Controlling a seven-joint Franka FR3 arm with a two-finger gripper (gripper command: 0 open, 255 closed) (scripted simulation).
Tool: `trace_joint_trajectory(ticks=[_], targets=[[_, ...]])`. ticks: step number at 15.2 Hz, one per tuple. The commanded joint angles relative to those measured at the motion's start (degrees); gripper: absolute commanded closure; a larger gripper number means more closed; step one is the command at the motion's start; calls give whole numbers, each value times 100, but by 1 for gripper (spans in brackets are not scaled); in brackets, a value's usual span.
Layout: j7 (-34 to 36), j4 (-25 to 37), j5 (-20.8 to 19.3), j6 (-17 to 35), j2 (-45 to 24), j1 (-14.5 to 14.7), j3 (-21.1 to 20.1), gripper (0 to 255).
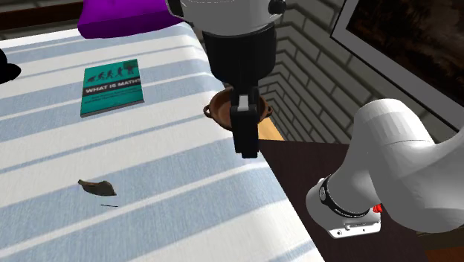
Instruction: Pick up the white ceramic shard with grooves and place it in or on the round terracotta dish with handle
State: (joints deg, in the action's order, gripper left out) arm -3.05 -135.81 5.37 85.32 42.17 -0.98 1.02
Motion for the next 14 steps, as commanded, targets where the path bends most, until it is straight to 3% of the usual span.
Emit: trace_joint_trajectory(ticks=[1,14], targets=[[0,0,0,0,0,0,0,0],[101,1030,158,1835,-2609,149,-270,0]])
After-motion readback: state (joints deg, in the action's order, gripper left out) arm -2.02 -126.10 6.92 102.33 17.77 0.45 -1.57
